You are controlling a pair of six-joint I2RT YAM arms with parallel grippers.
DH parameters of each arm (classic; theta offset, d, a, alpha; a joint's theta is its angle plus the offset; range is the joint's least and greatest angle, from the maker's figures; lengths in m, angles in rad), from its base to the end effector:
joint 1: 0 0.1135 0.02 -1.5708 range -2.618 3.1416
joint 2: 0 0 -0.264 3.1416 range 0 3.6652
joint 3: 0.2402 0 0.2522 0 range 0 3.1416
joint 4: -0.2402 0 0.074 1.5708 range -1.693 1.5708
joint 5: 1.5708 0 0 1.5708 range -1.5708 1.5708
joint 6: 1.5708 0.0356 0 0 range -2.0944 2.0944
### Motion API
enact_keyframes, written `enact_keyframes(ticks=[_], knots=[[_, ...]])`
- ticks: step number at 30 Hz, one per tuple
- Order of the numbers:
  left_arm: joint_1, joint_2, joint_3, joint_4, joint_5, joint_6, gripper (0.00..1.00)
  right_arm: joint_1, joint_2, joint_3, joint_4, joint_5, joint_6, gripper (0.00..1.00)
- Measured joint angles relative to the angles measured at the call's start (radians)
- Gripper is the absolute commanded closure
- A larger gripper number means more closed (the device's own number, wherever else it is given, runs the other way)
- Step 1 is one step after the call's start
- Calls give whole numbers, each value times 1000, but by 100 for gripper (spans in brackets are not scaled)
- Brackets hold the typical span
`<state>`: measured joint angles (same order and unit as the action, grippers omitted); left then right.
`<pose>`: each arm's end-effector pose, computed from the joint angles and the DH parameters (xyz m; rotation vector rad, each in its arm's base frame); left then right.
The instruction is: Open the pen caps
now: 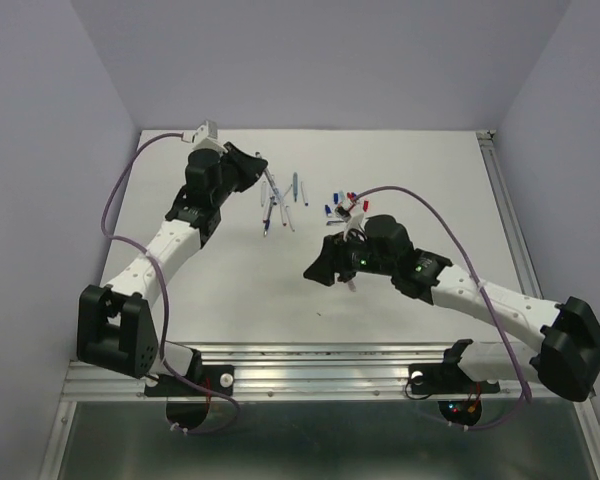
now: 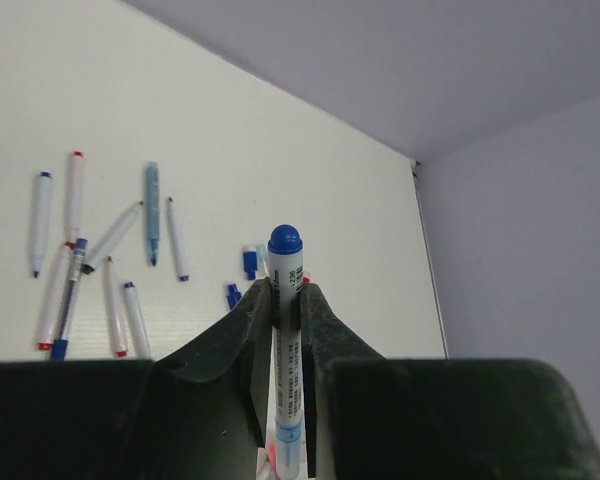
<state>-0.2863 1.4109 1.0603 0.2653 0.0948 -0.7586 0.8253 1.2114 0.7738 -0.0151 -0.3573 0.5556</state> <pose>0.3230 -0.0986 0.3370 -0.3312 1.6981 -0.8630 0.1747 0.2076 0.2642 -0.5439 2.1539 1.1869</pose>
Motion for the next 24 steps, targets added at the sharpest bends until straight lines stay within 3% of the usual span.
enact_keyframes(ticks=[1,2,8,14,18,22,24], knots=[[-10,-21,-20,13,36,10,100,0,-2,25,0,39,-14,10],[-27,-46,-42,27,69,19,100,-1,-3,39,3,60,-28,0],[-188,-175,-117,68,166,48,100,-1,-14,110,23,150,-90,0],[-261,-221,-138,81,172,47,100,-1,13,175,34,188,-120,0],[-275,-221,-144,80,170,46,100,-1,52,219,45,184,-137,7],[-282,-221,-145,76,166,45,100,-1,63,227,45,172,-142,34],[-282,-221,-145,75,162,44,100,-1,64,227,45,169,-140,43]])
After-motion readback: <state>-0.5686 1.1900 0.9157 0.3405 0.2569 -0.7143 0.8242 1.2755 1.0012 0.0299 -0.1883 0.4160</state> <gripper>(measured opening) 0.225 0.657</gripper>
